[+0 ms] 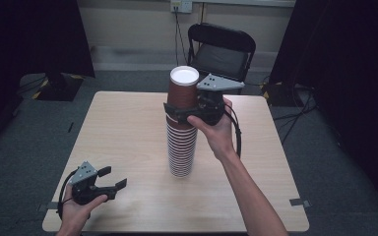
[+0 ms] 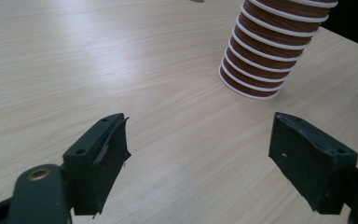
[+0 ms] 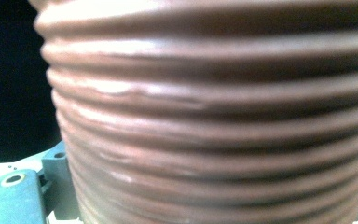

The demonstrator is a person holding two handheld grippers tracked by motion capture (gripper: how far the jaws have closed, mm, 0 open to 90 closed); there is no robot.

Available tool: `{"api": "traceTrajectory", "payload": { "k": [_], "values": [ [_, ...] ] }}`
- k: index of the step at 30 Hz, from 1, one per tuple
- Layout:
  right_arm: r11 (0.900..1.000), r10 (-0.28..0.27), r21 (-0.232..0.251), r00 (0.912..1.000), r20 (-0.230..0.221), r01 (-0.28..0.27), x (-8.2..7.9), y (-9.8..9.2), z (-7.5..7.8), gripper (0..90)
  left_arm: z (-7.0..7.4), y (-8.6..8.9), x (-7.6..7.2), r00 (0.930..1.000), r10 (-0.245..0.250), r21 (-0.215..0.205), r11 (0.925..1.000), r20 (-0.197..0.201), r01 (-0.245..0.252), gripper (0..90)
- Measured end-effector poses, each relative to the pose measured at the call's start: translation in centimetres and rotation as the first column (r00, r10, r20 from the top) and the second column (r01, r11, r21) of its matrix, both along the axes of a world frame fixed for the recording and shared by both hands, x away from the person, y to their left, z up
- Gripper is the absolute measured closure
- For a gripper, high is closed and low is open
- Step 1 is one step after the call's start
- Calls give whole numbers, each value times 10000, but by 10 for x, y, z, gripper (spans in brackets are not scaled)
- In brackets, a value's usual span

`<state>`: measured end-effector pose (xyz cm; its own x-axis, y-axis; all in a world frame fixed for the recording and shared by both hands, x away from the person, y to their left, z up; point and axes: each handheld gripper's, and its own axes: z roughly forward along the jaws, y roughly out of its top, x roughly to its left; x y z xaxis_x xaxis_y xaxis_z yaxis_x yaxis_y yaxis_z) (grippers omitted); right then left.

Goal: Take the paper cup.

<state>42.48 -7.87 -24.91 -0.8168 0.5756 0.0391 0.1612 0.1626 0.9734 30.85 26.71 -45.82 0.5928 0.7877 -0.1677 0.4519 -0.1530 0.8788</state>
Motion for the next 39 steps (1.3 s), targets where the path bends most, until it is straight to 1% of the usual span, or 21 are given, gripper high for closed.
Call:
{"api": "traceTrajectory", "payload": {
  "k": [2, 4, 8, 13, 16, 18, 26, 29, 31, 33, 35, 39],
  "values": [
    [9999, 40, 107, 10000, 53, -41, 0, -1, 3, 109, 0, 0, 0, 10000, -23, 65, 10000, 13, 23, 192],
    [9992, 207, 336, 9998, 12, -207, 0, -2, 6, 110, 0, -1, 0, 10000, -31, 31, 10000, 33, 30, 192],
    [9993, 108, 348, 9997, 209, -115, -2, -2, 11, 112, 0, -1, 0, 10000, -22, 16, 10000, 51, 22, 192],
    [9995, 21, 307, 9996, 268, -29, 0, -1, 15, 113, -1, -2, 0, 10000, -32, -5, 10000, 92, 32, 192],
    [9993, -53, 359, 9994, 354, 40, 0, 0, 21, 114, -1, -1, 0, 9999, 13, -9, 10000, 138, -13, 192],
    [9985, -35, 538, 9991, 421, 12, -1, 1, 25, 114, -1, -1, 0, 9999, 18, -47, 10000, 139, -18, 192],
    [9958, -150, 908, 9984, 541, 101, -2, -3, 37, 116, -1, -1, 0, 9999, -20, -57, 10000, 159, 20, 192],
    [9956, -145, 935, 9983, 568, 92, -2, -4, 41, 117, -1, -2, 0, 9999, -23, -6, 10000, 141, 23, 192],
    [9942, -88, 1075, 9983, 569, 26, -4, -5, 45, 118, -2, -2, 0, 9999, -17, -32, 10000, 144, 17, 192],
    [9933, -145, 1156, 9974, 705, 63, -5, -6, 50, 118, -2, -2, 0, 9999, -8, -42, 10000, 133, 8, 192],
    [9929, -272, 1176, 9971, 707, 187, -6, -7, 54, 119, -2, -2, 0, 9999, -7, -60, 10000, 146, 8, 192],
    [9909, -300, 1335, 9962, 823, 188, -7, -12, 60, 120, -2, -2, 0, 9998, -18, -28, 10000, 180, 18, 192]
  ]
}}
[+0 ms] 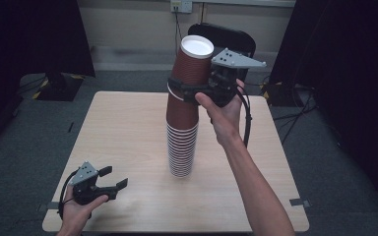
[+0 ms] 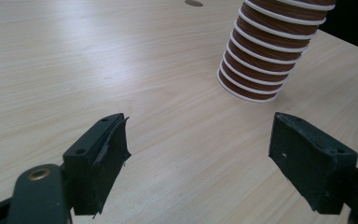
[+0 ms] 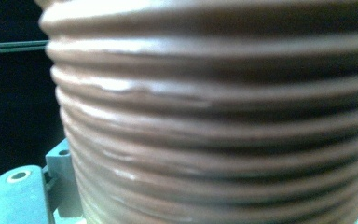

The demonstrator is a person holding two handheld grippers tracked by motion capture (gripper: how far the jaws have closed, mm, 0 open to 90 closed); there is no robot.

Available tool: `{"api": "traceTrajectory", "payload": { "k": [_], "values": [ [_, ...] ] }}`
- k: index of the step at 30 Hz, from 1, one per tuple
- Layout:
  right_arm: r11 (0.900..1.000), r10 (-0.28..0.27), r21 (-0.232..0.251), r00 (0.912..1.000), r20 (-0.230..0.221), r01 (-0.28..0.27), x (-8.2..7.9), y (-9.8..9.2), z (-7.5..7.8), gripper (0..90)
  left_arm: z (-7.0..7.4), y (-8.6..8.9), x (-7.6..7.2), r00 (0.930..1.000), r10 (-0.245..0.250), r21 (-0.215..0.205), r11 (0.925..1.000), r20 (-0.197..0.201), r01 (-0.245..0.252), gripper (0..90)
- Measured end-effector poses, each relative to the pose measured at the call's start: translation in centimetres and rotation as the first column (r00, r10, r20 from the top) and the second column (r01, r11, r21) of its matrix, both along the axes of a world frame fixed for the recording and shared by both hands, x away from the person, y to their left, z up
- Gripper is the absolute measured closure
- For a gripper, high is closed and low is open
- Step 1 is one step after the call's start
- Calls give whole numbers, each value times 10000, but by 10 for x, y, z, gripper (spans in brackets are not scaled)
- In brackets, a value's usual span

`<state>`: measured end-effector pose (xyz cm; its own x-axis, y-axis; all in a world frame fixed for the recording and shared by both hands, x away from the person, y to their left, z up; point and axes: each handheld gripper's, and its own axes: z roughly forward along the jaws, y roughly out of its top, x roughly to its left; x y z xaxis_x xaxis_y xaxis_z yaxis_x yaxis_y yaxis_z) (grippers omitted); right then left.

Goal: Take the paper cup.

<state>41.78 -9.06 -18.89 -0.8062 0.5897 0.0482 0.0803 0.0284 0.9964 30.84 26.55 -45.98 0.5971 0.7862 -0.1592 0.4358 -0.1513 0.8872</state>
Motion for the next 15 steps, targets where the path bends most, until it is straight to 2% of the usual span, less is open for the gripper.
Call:
{"api": "traceTrajectory", "payload": {
  "k": [4, 9, 15],
  "values": [
    [9995, -308, 90, 9992, 256, 306, -3, -6, 6, 121, 0, -1, 0, 10000, 5, 13, 10000, 2, -5, 192],
    [9989, -435, 171, 9985, 326, 429, -5, -14, 10, 123, 0, -1, 0, 10000, -5, 52, 10000, 22, 5, 192],
    [9982, -599, 119, 9975, 365, 595, -6, -23, 11, 124, 1, -2, -1, 9996, -118, 72, 9999, 249, 116, 222]
  ]
}}
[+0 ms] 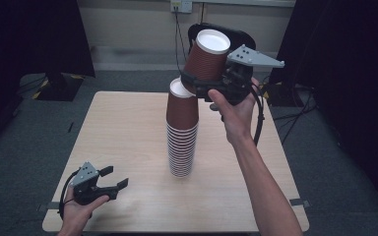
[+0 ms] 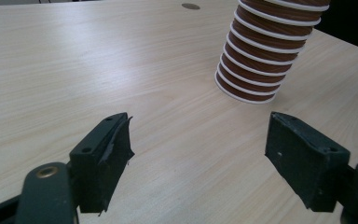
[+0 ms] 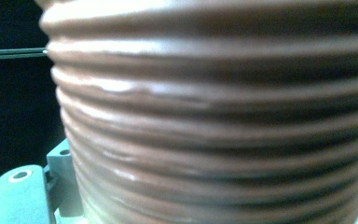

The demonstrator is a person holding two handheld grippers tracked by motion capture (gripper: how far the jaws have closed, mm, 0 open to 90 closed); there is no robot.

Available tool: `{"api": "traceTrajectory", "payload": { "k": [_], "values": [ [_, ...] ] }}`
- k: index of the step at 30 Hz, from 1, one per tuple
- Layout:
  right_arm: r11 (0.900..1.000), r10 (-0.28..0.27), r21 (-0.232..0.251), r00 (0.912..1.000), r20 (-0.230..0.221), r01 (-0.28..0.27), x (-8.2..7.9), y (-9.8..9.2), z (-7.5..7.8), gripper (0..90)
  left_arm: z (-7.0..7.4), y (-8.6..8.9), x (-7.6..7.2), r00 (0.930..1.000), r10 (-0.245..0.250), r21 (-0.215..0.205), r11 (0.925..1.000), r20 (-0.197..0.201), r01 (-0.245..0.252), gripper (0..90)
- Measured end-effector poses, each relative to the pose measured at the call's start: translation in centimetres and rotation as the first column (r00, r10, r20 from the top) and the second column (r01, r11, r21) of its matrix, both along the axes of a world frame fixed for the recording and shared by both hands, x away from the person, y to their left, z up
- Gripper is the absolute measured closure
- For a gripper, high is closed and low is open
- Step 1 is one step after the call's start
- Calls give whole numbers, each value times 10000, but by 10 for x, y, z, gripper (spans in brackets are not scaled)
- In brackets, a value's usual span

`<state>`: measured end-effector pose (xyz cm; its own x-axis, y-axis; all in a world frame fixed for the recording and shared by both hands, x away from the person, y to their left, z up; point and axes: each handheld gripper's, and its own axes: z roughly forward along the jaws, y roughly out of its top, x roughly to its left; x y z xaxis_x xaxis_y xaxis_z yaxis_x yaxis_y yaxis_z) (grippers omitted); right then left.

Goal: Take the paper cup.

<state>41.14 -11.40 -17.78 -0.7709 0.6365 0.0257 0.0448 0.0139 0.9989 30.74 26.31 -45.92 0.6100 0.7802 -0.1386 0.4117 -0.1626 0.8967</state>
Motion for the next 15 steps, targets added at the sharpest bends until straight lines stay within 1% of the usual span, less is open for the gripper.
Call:
{"api": "traceTrajectory", "payload": {
  "k": [5, 10, 12, 15],
  "values": [
    [9998, -219, -43, 9997, -59, 218, 0, -13, -2, 126, 0, -1, 0, 10000, -89, -47, 9999, -20, 89, 222],
    [9990, -428, -91, 9990, -94, 427, -1, -25, -4, 126, 1, -1, 0, 9999, -129, -209, 9997, -13, 128, 225],
    [9986, -518, -134, 9986, -99, 516, -2, -31, -6, 126, 2, 0, -1, 9999, -124, -213, 9997, 48, 125, 226],
    [9973, -718, -193, 9973, -178, 714, -4, -42, -11, 126, 1, 1, -1, 10000, -52, -212, 9998, -12, 52, 226]
  ]
}}
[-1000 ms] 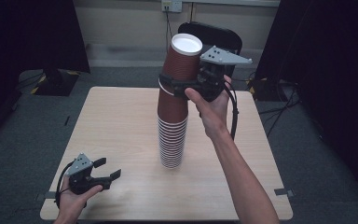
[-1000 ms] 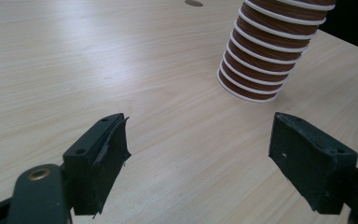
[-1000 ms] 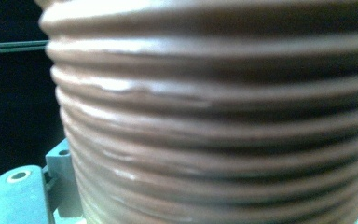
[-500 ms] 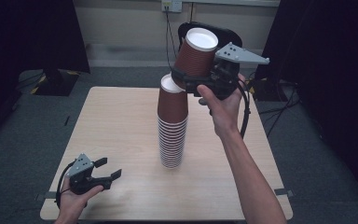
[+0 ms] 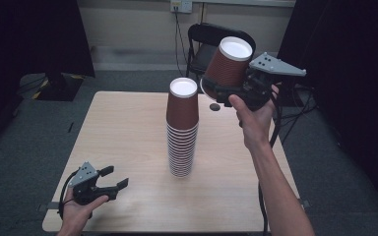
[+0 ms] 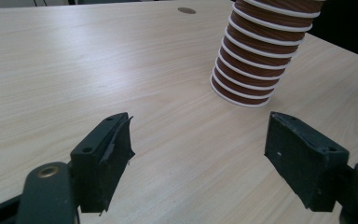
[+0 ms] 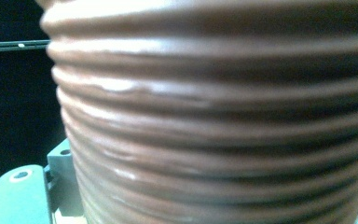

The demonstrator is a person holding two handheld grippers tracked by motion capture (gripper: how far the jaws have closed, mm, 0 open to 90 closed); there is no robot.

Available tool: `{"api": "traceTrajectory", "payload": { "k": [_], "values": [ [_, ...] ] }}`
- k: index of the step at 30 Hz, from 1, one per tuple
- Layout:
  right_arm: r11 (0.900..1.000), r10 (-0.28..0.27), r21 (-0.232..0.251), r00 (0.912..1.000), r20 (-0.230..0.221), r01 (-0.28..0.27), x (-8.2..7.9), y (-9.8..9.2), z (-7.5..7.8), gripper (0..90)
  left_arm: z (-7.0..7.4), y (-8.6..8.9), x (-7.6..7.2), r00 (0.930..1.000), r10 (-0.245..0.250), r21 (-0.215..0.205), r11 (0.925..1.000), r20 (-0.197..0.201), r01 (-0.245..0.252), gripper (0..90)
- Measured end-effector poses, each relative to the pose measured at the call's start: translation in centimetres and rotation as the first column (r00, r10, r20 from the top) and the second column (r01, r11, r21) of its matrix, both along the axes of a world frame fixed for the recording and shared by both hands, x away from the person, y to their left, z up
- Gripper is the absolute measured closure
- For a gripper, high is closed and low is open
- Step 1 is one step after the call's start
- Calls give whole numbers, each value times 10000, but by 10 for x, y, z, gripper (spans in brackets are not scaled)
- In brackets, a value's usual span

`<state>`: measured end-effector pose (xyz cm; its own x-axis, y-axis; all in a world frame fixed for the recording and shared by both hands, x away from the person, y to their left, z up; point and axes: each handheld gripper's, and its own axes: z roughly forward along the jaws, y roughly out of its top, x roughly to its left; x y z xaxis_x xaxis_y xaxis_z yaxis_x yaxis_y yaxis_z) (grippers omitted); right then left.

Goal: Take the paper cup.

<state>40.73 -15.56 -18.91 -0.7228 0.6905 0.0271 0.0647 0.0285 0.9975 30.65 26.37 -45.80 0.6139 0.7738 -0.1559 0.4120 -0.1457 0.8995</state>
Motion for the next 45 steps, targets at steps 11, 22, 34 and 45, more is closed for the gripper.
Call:
{"api": "traceTrajectory", "payload": {
  "k": [11, 22, 34, 45],
  "values": [
    [9998, -156, 67, 9977, -661, 161, -8, -18, -22, 127, 1, -5, 0, 9997, -5, 157, 9999, 235, 1, 159],
    [9997, -60, 236, 9892, -1465, 95, -17, -25, -63, 126, -2, -18, 0, 9989, -440, -335, 9984, 158, 445, 160],
    [9999, 166, 64, 9738, -2267, -156, -31, -31, -105, 127, 2, -27, -4, 9947, -882, -574, 9942, 529, 912, 204],
    [9990, 384, 350, 9506, -3079, -290, -45, -36, -137, 127, 9, -45, -6, 9809, -1287, 46, 9916, 1457, 1294, 158]
  ]
}}
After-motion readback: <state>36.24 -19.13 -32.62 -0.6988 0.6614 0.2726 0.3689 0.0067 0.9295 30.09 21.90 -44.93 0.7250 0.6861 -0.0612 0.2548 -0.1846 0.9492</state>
